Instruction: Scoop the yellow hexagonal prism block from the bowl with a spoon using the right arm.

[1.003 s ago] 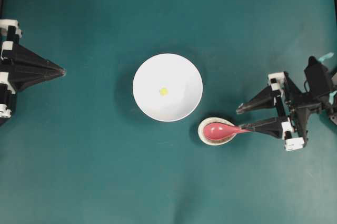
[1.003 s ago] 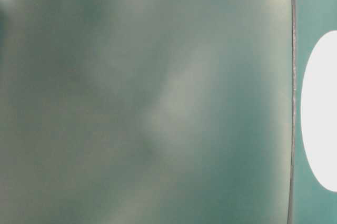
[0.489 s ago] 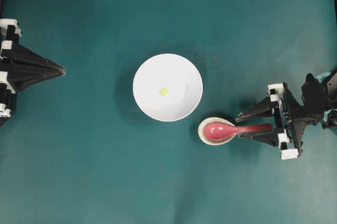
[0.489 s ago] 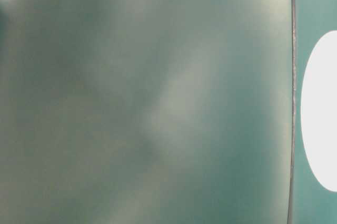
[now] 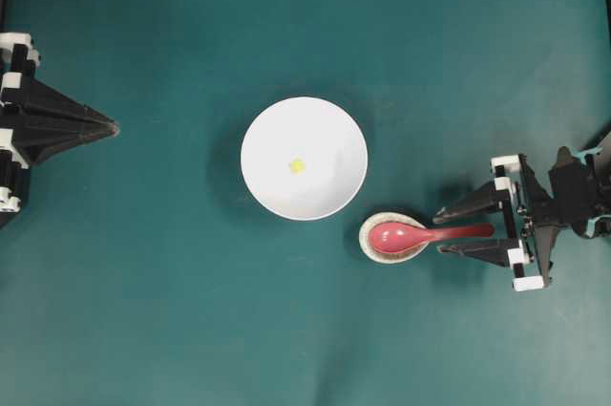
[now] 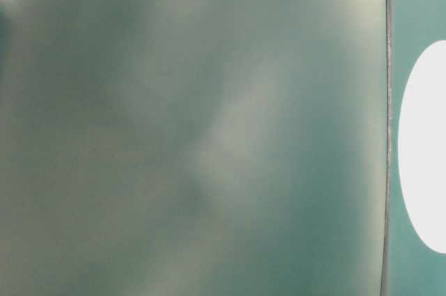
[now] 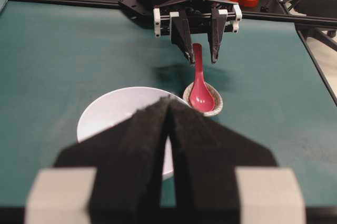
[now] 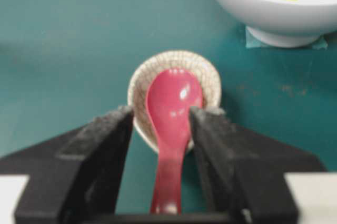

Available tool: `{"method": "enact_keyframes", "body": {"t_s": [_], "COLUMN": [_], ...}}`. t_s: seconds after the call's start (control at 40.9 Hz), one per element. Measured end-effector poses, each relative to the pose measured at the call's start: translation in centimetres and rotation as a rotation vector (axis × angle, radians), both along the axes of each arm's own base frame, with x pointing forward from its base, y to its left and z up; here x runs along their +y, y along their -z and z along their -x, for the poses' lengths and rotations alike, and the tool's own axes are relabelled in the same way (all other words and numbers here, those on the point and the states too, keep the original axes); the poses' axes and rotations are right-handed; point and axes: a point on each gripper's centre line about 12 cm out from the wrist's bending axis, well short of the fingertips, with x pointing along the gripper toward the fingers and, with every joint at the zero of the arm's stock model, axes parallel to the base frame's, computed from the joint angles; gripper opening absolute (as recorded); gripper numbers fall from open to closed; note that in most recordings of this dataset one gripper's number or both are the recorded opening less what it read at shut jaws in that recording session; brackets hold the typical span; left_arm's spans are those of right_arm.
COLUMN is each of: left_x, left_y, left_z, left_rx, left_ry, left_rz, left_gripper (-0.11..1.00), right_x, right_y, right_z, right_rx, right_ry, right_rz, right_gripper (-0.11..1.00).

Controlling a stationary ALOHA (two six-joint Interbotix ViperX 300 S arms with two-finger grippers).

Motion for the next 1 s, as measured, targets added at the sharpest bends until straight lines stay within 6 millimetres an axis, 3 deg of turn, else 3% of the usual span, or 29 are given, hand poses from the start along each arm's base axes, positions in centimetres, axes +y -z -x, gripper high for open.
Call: {"method": "enact_keyframes", "body": {"t_s": [0.343,0.71,1.003], "left_x": [0.0,0.0,0.0], "left_y": [0.0,0.0,0.0], "left_z": [0.0,0.0,0.0], "left_rx": [0.000,-0.003,-0.005], "left_ry": [0.000,0.000,0.002], "left_rz": [0.000,0.002,0.000], "left_gripper": [-0.01,-0.01,-0.01], "right_x": [0.0,0.3,0.3], "right_y": [0.7,1.2,1.2], "right_z": [0.0,0.0,0.0], "right_rx": [0.063,0.101,0.104], "right_ry": [0.001,-0.017,-0.019], "right_rz": [0.004,0.013,0.013], "right_gripper": [0.52,0.40,0.40]}}
